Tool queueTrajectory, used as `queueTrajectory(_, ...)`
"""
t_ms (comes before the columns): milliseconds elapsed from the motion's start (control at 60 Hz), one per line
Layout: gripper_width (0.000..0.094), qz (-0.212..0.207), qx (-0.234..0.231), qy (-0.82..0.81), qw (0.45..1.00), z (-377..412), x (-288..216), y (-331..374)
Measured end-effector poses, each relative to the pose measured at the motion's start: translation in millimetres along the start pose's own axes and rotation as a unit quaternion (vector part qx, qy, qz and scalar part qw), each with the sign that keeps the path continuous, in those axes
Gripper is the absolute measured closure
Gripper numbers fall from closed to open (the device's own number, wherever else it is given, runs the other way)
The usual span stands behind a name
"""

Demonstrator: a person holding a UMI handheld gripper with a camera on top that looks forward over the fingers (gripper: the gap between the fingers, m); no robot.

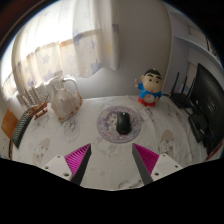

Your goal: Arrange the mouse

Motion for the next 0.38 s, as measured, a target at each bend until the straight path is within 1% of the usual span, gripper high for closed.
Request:
queueTrajectory(67, 0.0085, 0.005, -0.008, 0.004, 1.0, 10, 14, 18)
queueTrajectory(150, 0.0083, 0.003, -0.007, 0.016, 1.0, 15, 23, 31)
queueTrajectory(283, 0.0083, -0.01, -0.008, 0.022, 1.0, 23, 24, 28)
queueTrajectory(383, 0.0086, -0.003, -0.014, 0.02, 1.0, 28, 24, 26)
Point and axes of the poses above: the point between the fingertips, and its own axes, seen from behind it with the camera up: z to the left, x down, y backward, against the way the camera looks, the point moved 8 cm from there along y, backward, against the way the camera looks, and after that the axes turned 8 degrees about -x, right-handed, at the moved point
